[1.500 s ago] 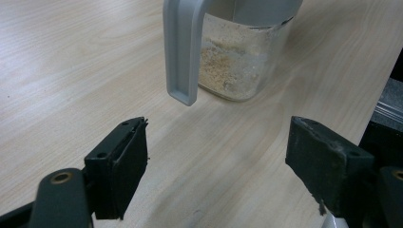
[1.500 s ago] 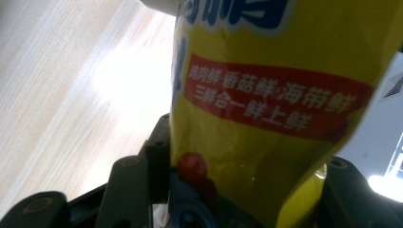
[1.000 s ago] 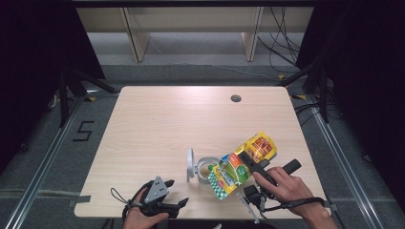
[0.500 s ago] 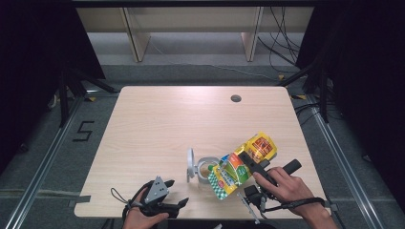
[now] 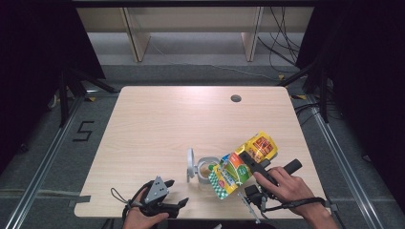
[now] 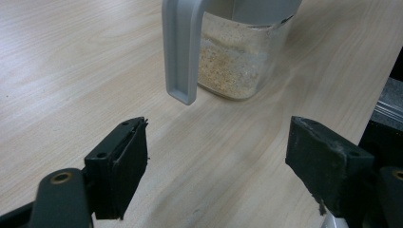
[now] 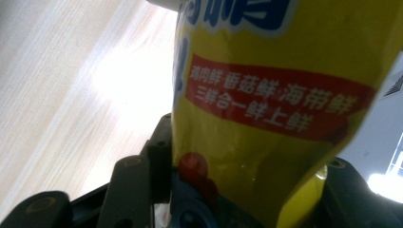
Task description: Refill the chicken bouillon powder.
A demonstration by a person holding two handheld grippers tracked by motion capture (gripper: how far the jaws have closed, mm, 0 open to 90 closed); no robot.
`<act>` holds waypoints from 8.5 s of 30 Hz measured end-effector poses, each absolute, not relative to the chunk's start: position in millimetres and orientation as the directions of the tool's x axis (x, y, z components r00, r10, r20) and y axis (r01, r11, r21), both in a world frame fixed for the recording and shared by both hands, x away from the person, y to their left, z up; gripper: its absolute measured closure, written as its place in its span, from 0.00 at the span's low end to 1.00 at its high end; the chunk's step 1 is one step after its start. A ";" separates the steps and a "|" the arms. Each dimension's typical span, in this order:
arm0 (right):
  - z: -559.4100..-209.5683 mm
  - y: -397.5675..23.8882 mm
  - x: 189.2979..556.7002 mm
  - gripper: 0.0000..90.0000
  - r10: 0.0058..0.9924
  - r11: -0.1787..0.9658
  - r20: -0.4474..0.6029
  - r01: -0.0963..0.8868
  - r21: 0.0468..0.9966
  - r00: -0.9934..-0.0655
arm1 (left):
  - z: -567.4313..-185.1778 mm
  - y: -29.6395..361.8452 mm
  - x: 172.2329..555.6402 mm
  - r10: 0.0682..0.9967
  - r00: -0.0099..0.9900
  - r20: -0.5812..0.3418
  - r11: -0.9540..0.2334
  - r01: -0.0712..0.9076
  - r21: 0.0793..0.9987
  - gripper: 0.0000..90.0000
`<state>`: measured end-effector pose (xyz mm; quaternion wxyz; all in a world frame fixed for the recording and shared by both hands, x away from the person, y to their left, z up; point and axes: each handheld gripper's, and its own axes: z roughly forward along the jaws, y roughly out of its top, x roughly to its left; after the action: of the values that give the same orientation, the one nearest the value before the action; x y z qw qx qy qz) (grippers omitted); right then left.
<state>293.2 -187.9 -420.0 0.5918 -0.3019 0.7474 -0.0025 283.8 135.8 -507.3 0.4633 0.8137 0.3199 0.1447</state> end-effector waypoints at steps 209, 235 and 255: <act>-416.9 -193.0 290.4 0.63 -0.501 0.789 -0.863 -0.440 -0.428 -0.060 | -507.6 137.8 285.6 0.667 0.743 -0.061 -0.357 0.390 0.849 0.23; -414.5 -194.3 290.1 0.63 -0.511 0.787 -0.857 -0.436 -0.437 -0.063 | -507.2 137.1 284.7 0.675 0.734 -0.072 -0.339 0.395 0.854 0.23; -417.7 -192.0 288.7 0.63 -0.518 0.781 -0.853 -0.443 -0.440 -0.066 | -506.6 138.0 284.8 0.671 0.738 -0.063 -0.351 0.391 0.851 0.23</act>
<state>288.7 -192.0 -417.7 0.5985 -0.3294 0.7296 -0.0312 284.8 138.0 -506.6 0.4654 0.8079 0.3288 0.1507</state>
